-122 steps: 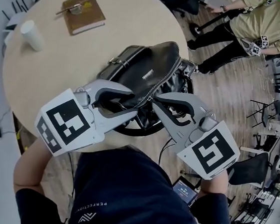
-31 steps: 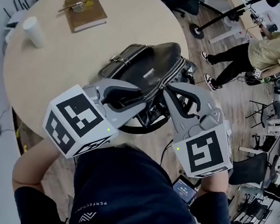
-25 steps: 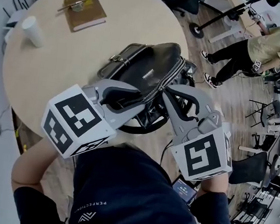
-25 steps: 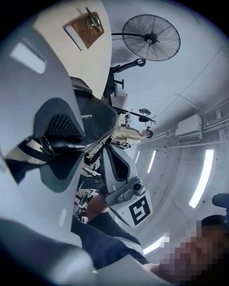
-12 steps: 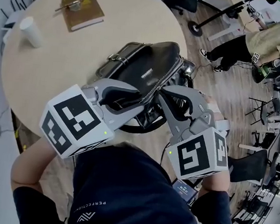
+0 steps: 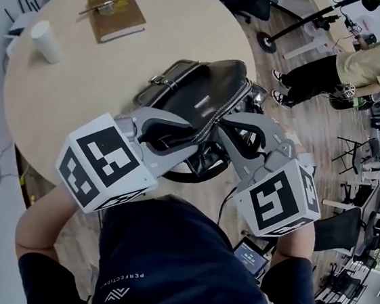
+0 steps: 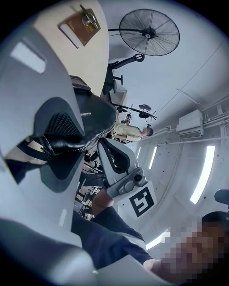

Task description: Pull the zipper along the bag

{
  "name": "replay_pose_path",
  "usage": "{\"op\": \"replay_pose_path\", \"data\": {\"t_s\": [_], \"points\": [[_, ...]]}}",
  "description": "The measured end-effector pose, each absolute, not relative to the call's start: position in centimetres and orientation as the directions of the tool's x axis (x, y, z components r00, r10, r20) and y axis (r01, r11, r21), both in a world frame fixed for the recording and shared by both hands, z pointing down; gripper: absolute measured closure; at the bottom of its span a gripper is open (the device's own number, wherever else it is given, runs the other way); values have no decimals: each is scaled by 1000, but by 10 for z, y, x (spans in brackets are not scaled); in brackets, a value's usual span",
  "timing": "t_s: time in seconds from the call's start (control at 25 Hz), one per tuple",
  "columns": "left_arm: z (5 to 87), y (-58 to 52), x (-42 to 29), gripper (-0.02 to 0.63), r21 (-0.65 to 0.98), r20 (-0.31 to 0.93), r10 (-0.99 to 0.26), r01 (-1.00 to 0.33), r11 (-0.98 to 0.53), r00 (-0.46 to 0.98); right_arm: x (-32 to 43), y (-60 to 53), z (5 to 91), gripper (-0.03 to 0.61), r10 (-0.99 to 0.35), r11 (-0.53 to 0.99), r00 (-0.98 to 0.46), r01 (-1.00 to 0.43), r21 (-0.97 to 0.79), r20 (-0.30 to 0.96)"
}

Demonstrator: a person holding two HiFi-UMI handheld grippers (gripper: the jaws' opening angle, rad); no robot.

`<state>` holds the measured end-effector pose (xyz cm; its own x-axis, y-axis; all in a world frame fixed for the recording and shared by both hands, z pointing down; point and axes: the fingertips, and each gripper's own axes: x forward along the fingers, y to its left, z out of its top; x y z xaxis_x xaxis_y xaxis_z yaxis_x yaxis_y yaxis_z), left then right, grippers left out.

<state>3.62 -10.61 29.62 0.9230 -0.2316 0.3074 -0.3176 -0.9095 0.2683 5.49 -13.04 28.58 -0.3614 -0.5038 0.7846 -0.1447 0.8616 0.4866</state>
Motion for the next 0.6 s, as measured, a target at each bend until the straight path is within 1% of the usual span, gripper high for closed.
{"op": "replay_pose_path", "data": {"t_s": [0.08, 0.2, 0.6], "points": [[296, -106, 37, 500, 254, 316, -232, -318, -913, 920, 56, -131, 286, 563, -484, 874, -380, -177, 452, 788], [296, -107, 37, 502, 231, 327, -238, -322, -918, 914, 59, -132, 283, 563, -484, 875, -370, -196, 442, 793], [296, -104, 33, 504, 248, 315, -213, -297, -922, 925, 71, -141, 272, 563, -577, 816, -322, -245, 523, 751]]}}
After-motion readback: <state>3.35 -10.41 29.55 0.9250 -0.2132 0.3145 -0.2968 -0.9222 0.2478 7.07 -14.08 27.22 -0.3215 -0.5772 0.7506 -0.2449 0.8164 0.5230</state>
